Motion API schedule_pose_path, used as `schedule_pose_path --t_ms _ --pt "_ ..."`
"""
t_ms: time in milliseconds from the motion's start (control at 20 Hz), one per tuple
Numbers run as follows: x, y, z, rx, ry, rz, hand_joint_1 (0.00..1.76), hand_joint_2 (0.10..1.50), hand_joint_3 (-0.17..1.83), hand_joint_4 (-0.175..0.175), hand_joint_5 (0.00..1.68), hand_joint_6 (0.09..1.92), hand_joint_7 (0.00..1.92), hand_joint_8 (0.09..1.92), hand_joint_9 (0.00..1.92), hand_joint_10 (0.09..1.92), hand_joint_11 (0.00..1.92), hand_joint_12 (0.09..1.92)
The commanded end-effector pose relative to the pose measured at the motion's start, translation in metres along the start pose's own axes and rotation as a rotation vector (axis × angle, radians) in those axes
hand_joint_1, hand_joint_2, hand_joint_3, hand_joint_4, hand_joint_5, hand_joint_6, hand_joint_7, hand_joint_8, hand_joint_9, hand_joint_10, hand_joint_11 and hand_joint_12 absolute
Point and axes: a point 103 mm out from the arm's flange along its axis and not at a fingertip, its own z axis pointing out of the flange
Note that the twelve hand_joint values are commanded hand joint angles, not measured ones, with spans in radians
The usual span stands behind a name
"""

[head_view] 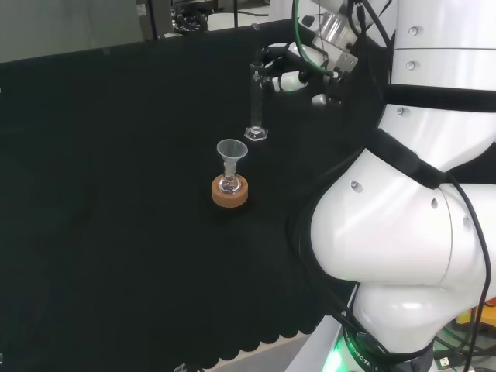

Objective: Put the graduated cylinder back on the table.

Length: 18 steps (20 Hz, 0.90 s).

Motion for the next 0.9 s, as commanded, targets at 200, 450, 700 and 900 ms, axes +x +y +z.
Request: schedule_pose_path --t_ms 200,450,700,900 --pt "0.024 -0.053 -0.053 -0.047 -0.113 0.076 0.84 0.96 -0.17 -0.084 0.36 0.21 0.2 0.69 0.69 0.09 0.21 1.38" --pt "0.05 -0.082 -0.077 -0.088 -0.169 0.091 0.83 0.96 -0.17 -0.083 0.36 0.17 0.18 0.69 0.65 0.09 0.17 1.39" --pt "0.081 -0.105 -0.091 -0.098 -0.226 0.124 0.83 0.96 -0.17 -0.082 0.36 0.16 0.18 0.69 0.64 0.09 0.16 1.39" --pt "0.104 -0.122 -0.098 -0.102 -0.263 0.136 0.82 0.96 -0.17 -0.082 0.37 0.15 0.17 0.69 0.64 0.09 0.16 1.39"
